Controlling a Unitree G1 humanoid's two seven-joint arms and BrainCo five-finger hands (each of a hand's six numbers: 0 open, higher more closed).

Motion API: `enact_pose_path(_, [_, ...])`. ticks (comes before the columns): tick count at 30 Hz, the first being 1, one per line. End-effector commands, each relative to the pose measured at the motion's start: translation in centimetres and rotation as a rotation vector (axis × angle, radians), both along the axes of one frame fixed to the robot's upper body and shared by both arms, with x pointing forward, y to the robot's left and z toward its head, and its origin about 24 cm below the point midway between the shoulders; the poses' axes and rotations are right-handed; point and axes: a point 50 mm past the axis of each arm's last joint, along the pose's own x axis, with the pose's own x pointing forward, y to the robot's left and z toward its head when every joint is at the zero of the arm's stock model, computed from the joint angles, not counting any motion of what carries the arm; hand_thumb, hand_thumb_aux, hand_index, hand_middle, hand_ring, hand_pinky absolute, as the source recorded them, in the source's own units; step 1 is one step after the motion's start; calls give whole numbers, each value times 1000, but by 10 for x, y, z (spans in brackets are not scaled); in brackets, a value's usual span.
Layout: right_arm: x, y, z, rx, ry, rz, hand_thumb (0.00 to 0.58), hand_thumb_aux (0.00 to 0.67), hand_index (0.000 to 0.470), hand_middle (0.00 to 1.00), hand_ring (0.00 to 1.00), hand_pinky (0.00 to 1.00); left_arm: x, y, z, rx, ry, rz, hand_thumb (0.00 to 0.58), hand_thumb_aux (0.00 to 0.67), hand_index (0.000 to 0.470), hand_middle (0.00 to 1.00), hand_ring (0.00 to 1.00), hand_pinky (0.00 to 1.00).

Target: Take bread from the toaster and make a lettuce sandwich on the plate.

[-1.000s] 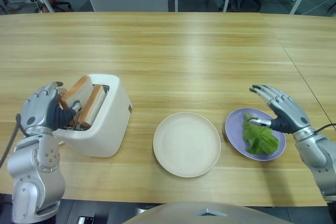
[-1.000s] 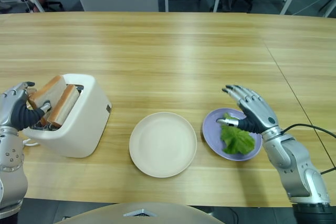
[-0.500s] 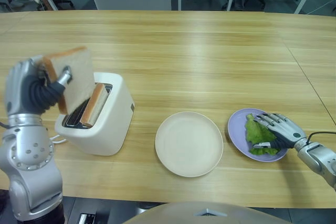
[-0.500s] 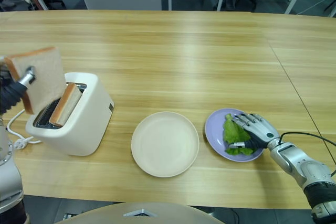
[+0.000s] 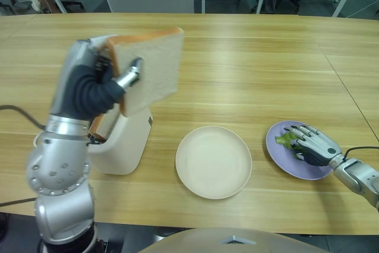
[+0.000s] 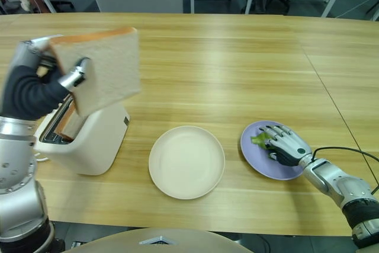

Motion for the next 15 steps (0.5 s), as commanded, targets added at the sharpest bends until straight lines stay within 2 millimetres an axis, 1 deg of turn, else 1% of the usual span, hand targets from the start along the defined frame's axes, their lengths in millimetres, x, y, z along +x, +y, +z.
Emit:
enact_pose_path(1, [6,6,23,81,-112,23,580,670,460,0,0,0,8,-27,-33,-11,190,-122,580,670,460,1000,1000,1000])
enact_pose_path(5, [10,13,47,153,-217,40,580,670,460,0,0,0,13,-54,-82,-20,415,-212,580,670,460,1000,1000,1000])
enact_pose_path(8, [11,19,61,191,-272,55,580,670,460,0,0,0,14,-68,-119,-7,583,-245,580,670,460,1000,1000,1000])
enact_pose_path(12, [12,29,74,234,-306,78,580,670,460,0,0,0,13,-78,-162,43,756,-252,580,670,460,1000,1000,1000])
enact_pose_path(15, [11,41,80,277,-311,106,580,670,460,0,0,0,13,-80,-193,102,855,-231,580,670,460,1000,1000,1000])
